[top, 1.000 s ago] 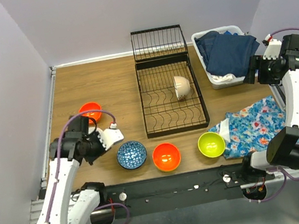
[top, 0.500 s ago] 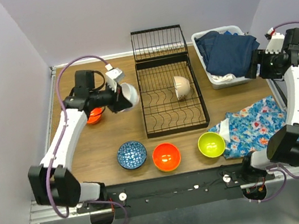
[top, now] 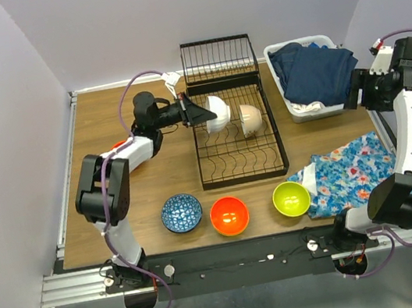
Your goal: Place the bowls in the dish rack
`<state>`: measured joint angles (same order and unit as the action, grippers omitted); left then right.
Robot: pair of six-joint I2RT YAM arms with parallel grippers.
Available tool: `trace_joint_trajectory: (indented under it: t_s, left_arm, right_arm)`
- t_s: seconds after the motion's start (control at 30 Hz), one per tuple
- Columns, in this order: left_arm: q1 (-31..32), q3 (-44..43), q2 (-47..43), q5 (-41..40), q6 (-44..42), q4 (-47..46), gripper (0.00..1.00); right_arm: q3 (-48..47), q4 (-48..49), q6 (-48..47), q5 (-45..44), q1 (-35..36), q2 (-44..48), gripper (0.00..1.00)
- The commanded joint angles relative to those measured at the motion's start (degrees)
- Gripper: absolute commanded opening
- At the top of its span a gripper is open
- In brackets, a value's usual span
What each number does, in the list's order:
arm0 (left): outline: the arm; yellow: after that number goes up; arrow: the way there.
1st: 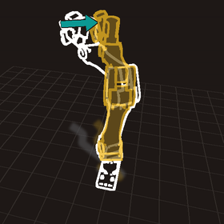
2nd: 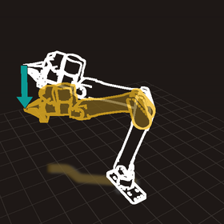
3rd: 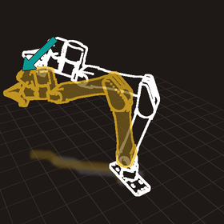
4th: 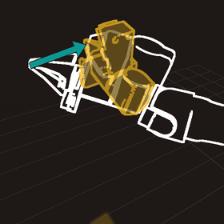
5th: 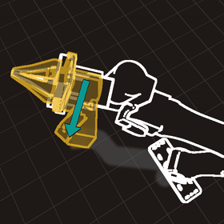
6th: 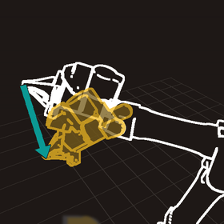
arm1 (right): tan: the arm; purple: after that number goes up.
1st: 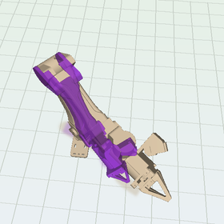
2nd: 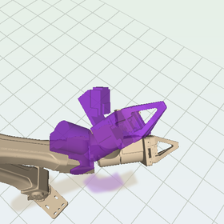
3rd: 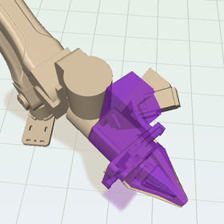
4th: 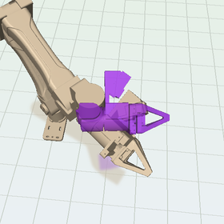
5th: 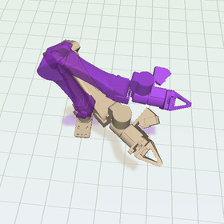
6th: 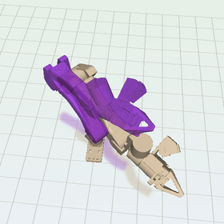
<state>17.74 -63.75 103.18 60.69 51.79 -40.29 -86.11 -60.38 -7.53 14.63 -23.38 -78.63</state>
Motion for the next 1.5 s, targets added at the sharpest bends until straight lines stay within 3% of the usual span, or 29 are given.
trace_joint_trajectory:
  t_s: [0.0,0.43,0.67,1.47]
  left_arm:
    - [0.5,-3.4,4.7,0.5,15.3,-23.2,0.0]
    - [2.6,-4.5,17.6,-3.4,26.3,-41.3,0.0]
    - [4.7,-7.6,25.5,-4.6,36.8,-54.5,0.0]
    - [5.9,-17.4,39.8,-7.8,40.3,-55.7,0.0]
  right_arm:
    - [-2.0,-3.5,0.9,-4.5,-0.5,0.5,0.78]
    - [-3.0,-6.9,-2.3,-10.2,-0.5,1.2,0.78]
    - [-2.1,-7.6,-3.4,-11.9,-0.5,1.5,0.78]
    - [-0.2,-8.8,-5.9,-14.3,-0.5,0.4,0.78]
